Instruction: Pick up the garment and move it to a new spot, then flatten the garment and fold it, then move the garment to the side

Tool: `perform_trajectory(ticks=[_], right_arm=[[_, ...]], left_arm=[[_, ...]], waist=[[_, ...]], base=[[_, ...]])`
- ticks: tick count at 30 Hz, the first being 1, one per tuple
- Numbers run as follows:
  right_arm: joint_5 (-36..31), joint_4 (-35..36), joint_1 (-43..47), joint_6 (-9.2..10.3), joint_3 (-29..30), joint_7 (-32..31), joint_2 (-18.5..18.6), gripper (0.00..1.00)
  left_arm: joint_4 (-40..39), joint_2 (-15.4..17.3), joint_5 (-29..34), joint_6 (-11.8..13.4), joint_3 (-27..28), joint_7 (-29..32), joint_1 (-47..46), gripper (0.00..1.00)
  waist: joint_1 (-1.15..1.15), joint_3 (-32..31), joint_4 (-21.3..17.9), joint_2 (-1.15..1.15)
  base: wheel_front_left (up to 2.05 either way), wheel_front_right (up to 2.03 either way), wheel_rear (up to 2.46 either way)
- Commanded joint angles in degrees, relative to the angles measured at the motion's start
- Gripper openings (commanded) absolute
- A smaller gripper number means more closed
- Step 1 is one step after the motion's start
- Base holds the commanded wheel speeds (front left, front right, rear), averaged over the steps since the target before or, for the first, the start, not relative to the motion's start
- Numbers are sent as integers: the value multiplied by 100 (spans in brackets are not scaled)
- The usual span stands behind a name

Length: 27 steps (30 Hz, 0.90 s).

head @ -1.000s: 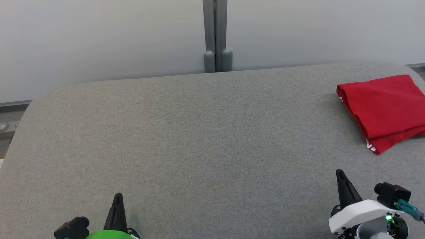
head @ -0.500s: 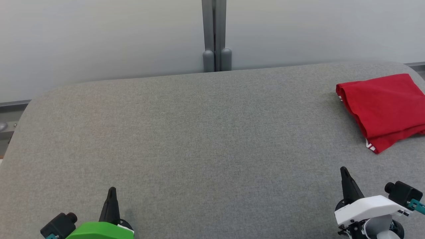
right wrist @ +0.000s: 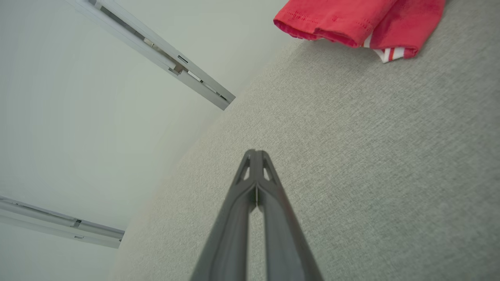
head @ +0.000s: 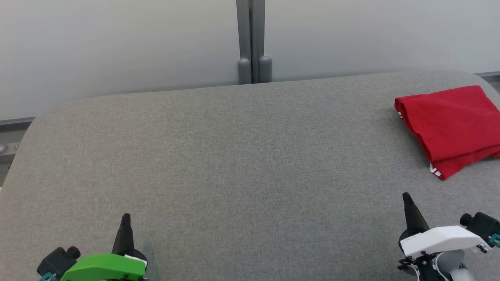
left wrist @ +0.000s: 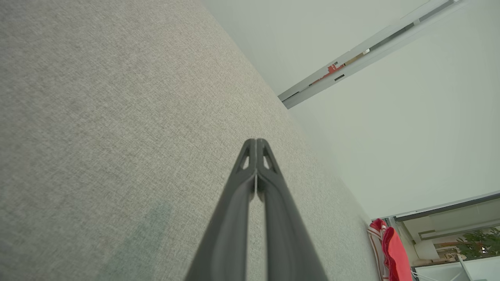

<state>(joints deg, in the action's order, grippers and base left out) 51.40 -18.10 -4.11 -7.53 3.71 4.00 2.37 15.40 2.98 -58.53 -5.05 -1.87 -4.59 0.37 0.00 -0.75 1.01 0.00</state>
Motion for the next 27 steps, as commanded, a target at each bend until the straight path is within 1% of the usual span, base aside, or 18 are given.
perform_trajectory(ticks=[1, 27], right_arm=[[201, 100, -127, 2, 34, -41, 38, 0], [1784, 236, -180, 4, 139, -457, 49, 0]], left_arm=[[-72, 46, -180, -42, 58, 50, -177, 0], [-106, 49, -1504, -128, 356, 463, -394, 0]], waist=[[0, 2, -2, 0], [0, 31, -34, 0]], base=[[0, 0, 0], [0, 0, 0]])
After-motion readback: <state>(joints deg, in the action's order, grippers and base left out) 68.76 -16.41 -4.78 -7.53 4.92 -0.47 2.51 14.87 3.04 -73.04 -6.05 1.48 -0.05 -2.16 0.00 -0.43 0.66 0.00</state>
